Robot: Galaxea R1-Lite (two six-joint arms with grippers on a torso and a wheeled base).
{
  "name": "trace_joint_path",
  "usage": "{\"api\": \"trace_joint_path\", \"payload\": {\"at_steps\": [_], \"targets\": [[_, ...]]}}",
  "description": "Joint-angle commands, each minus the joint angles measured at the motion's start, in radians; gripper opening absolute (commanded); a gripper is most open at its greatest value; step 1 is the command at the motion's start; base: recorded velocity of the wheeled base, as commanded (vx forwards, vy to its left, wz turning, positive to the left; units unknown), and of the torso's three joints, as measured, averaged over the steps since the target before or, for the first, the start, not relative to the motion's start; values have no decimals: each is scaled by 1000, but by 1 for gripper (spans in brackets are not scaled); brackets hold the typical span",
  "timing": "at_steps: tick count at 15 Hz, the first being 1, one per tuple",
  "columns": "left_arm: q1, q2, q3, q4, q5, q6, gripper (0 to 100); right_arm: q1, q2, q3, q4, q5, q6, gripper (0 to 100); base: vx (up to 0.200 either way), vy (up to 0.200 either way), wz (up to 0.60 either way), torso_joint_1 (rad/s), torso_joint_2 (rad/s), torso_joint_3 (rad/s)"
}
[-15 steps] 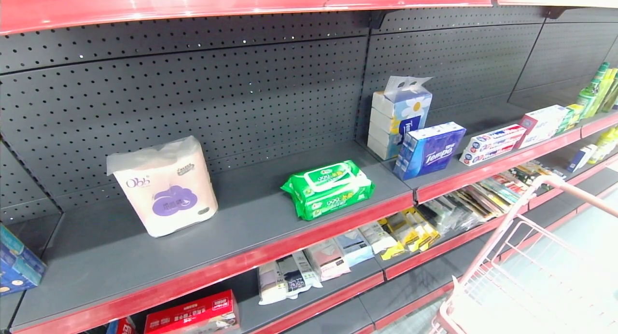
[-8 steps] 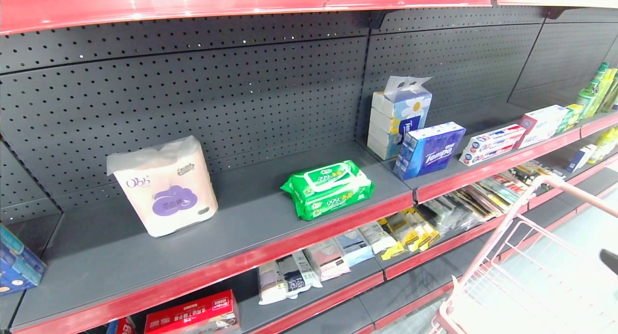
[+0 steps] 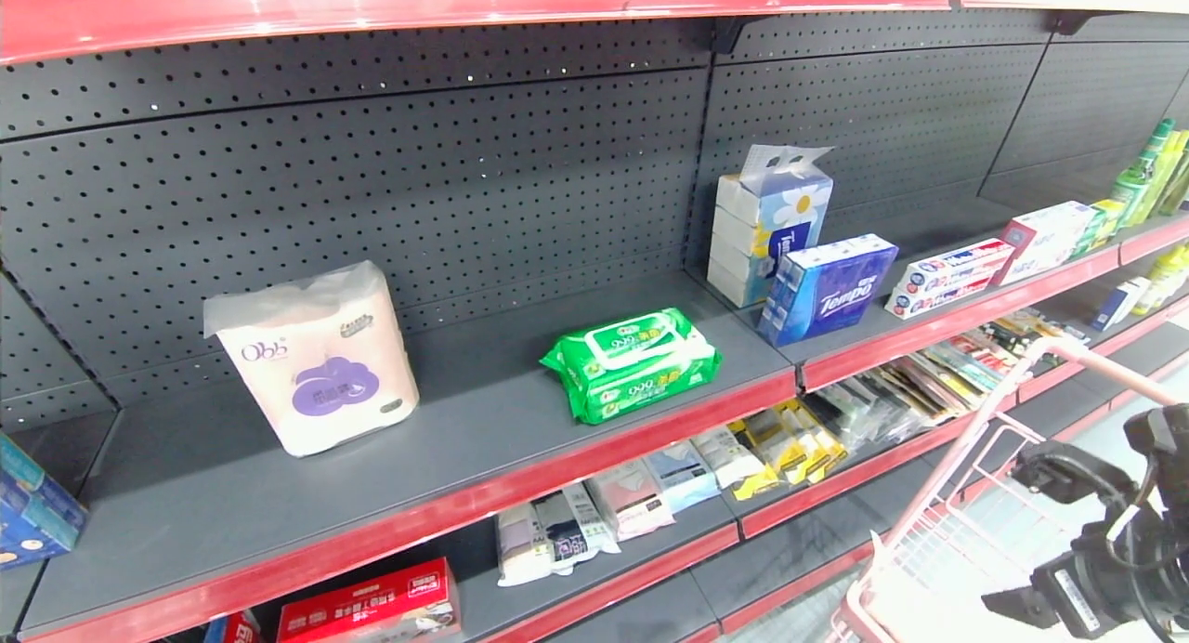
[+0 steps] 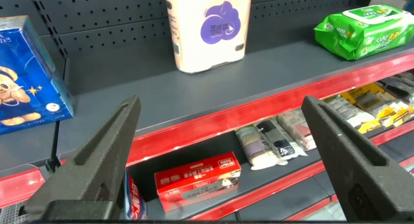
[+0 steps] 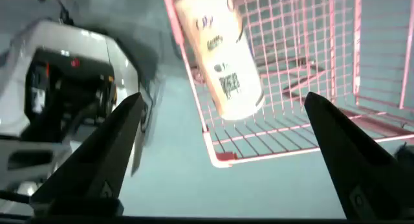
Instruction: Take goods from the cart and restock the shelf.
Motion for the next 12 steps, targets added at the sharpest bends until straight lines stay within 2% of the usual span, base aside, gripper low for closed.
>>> {"api": "trace_joint_path", "payload": {"at_steps": [1,7,12], "targets": [[1,1,0,0,0,0,100,-56,146,10,-4,3,-51,100,0,0,0,0,0,0],[1,1,0,0,0,-1,100,-65,202,30,-41,5,-81,100,0,0,0,0,0,0],[-1,1,0,0,0,0,100,-63,209,35,-48,5,-80,100,0,0,0,-87,188,97]]}}
